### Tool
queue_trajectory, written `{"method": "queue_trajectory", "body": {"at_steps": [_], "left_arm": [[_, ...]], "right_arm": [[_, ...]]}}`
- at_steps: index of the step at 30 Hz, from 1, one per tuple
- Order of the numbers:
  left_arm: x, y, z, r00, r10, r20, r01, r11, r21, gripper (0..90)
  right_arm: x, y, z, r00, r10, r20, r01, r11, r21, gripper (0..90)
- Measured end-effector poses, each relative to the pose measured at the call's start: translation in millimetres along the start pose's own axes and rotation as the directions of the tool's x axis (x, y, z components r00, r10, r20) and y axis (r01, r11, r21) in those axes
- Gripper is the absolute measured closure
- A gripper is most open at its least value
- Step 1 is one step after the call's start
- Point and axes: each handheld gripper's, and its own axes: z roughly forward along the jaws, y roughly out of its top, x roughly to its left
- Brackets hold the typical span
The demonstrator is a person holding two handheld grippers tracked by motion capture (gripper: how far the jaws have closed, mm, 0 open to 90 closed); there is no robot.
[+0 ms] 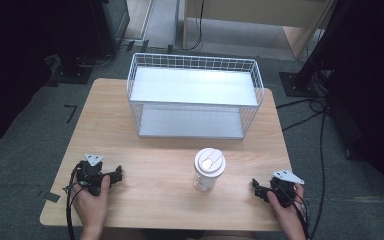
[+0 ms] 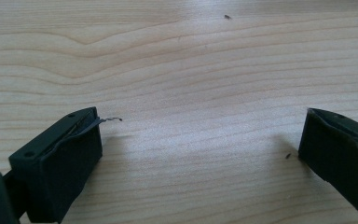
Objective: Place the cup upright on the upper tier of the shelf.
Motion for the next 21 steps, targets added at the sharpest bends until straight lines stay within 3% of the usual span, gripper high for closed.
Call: {"method": "queue_trajectory", "body": {"at_steps": [5,10,15,16,21], "left_arm": [[0.0,-0.1,0.0,1.0000,0.000,0.000,0.000,1.0000,0.000,0.0],[0.0,-0.1,0.0,1.0000,0.000,0.000,0.000,1.0000,0.000,0.0],[-0.1,-0.1,0.0,1.0000,-0.001,0.000,0.001,1.0000,-0.001,0.0],[-0.1,-0.1,0.0,1.0000,-0.001,0.000,0.001,1.0000,-0.001,0.0],[-0.1,-0.1,0.0,1.0000,-0.001,0.000,0.001,1.0000,-0.001,0.0]], "right_arm": [[3.5,0.0,-0.5,0.9999,-0.007,0.012,0.007,1.000,-0.002,11.5],[13.5,1.7,-4.7,0.9980,-0.058,0.024,0.058,0.998,0.001,11.4],[27.7,7.8,-13.2,0.9958,-0.073,-0.055,0.073,0.997,-0.011,10.4],[31.8,10.3,-16.9,0.9930,-0.075,-0.092,0.071,0.997,-0.043,13.5],[41.5,15.2,-22.4,0.9895,-0.082,-0.120,0.073,0.994,-0.075,13.6]]}}
